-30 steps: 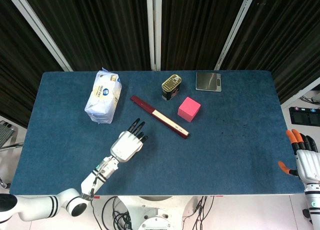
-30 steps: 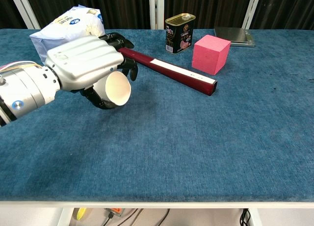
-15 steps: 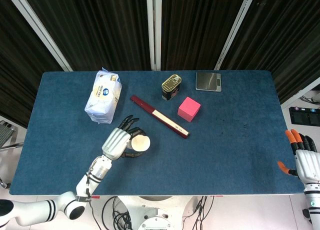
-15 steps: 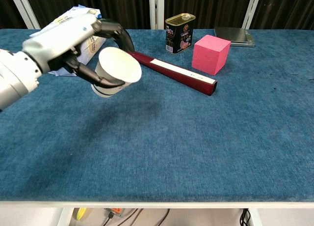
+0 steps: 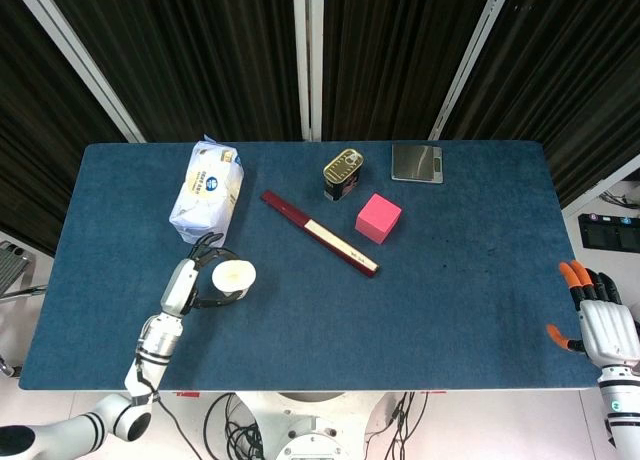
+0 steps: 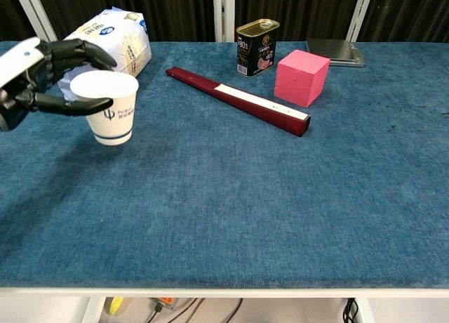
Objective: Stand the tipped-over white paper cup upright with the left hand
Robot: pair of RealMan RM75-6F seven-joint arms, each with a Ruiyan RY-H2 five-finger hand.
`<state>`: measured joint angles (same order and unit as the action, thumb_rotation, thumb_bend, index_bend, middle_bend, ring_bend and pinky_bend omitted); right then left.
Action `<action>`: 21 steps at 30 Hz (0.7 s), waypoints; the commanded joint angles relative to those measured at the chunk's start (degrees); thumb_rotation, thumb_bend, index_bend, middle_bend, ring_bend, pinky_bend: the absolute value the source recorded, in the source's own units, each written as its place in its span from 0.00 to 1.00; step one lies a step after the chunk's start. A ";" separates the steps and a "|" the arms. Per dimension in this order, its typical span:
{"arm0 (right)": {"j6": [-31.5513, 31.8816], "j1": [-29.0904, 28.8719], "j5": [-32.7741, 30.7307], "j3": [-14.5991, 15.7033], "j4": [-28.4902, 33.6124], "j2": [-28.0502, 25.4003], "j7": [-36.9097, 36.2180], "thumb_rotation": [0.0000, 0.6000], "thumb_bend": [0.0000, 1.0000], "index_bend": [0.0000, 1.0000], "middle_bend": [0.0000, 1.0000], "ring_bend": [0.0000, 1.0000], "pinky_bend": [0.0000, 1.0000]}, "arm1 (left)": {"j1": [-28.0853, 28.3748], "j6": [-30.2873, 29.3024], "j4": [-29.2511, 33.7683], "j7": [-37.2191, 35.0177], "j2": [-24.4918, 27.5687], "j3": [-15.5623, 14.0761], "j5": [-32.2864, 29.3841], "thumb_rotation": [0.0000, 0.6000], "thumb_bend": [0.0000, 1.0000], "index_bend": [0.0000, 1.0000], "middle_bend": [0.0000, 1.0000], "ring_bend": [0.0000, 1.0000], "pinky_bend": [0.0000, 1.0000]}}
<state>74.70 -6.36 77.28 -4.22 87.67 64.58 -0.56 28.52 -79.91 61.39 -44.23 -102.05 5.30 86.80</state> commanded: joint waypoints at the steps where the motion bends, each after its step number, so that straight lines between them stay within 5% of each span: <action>1: 0.17 0.11 -0.04 -0.01 0.05 -0.09 -0.04 1.00 0.18 0.00 0.00 0.00 0.00 | -0.96 -0.01 -3.71 -2.60 -2.24 -0.37 -0.27 1.00 0.19 0.37 0.45 0.10 0.02; 9: 0.26 0.26 -0.21 -0.01 -0.10 -0.27 -0.39 1.00 0.18 0.00 0.00 0.00 0.00 | -0.97 -0.30 -7.37 -4.68 -3.49 -1.13 1.47 1.00 0.19 0.34 0.39 0.09 0.02; 14: -0.07 0.14 -0.27 0.05 -0.35 -0.10 -0.44 1.00 0.18 0.00 0.00 0.00 0.00 | -1.00 0.12 -8.07 -5.74 -3.26 -2.17 2.54 1.00 0.18 0.21 0.25 0.03 0.02; 21: -0.19 0.14 -0.66 -0.02 -0.16 -0.23 -0.12 1.00 0.18 0.00 0.00 0.00 0.00 | -1.34 -2.08 -7.18 -5.41 -2.28 -2.47 4.14 1.00 0.18 0.14 0.17 0.00 0.02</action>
<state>74.51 -6.23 76.62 -4.24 87.51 64.36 -0.70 27.27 -81.28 53.76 -50.13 -104.71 2.94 90.39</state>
